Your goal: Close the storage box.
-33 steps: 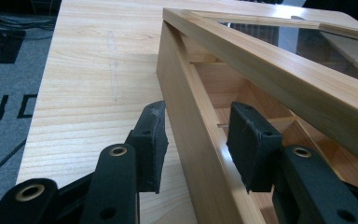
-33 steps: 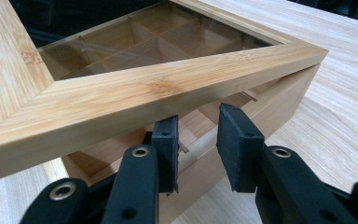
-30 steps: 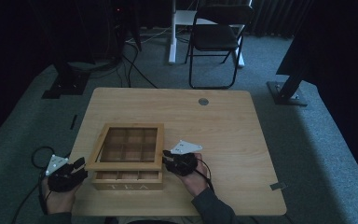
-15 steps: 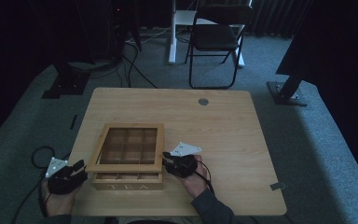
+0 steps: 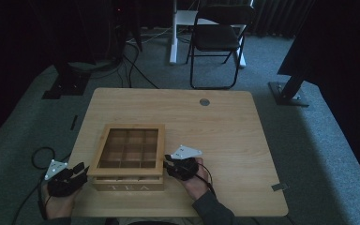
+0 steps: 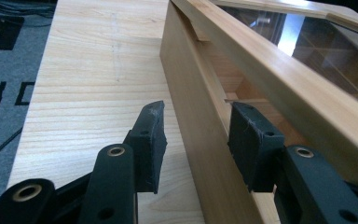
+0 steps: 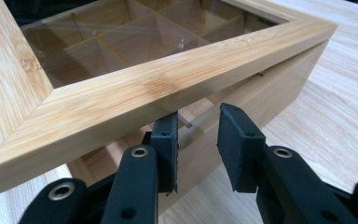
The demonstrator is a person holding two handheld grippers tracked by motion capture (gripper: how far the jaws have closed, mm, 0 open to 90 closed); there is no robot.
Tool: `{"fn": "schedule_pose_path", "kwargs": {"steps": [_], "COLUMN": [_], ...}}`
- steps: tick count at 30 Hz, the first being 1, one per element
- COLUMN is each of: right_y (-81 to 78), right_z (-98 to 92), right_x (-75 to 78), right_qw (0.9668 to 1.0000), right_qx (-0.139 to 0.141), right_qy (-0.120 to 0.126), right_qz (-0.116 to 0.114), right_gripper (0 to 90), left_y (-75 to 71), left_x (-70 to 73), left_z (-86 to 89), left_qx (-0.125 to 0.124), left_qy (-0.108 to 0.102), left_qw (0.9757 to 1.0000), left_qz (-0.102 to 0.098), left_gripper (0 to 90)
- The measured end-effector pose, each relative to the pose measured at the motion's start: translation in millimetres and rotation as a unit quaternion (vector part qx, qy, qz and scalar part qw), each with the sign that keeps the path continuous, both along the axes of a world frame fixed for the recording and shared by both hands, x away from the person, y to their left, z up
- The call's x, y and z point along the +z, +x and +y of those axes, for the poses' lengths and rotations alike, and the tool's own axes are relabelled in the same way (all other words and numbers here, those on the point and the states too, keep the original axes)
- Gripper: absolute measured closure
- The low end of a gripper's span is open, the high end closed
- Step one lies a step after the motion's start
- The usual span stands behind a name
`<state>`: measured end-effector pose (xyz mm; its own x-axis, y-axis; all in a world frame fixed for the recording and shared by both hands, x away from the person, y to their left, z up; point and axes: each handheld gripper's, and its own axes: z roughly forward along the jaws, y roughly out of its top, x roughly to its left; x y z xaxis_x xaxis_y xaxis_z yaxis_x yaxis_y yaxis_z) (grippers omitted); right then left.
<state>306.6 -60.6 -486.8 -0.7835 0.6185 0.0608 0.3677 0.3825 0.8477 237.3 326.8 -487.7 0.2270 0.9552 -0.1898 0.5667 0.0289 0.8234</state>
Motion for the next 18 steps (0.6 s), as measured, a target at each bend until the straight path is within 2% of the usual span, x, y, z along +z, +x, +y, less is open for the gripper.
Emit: {"fn": "schedule_pose_path", "kwargs": {"steps": [10,18], "right_y": [-0.8,-4.9], "right_z": [-1.0,-0.1], "right_x": [-3.1,-2.5], "right_qw": [1.0000,0.9997], "right_qx": [-0.001,-0.006], "right_qy": [0.002,-0.013], "right_qz": [0.002,-0.019], "right_gripper": [68.0,67.9], "left_y": [0.0,-0.6], "left_x": [-2.5,-3.2], "left_z": [0.5,-0.6], "left_qx": [-0.002,-0.003], "left_qy": [-0.008,-0.004], "left_qw": [0.9999,0.9999], "left_qz": [0.009,0.014], "left_gripper": [56.8,58.1]}}
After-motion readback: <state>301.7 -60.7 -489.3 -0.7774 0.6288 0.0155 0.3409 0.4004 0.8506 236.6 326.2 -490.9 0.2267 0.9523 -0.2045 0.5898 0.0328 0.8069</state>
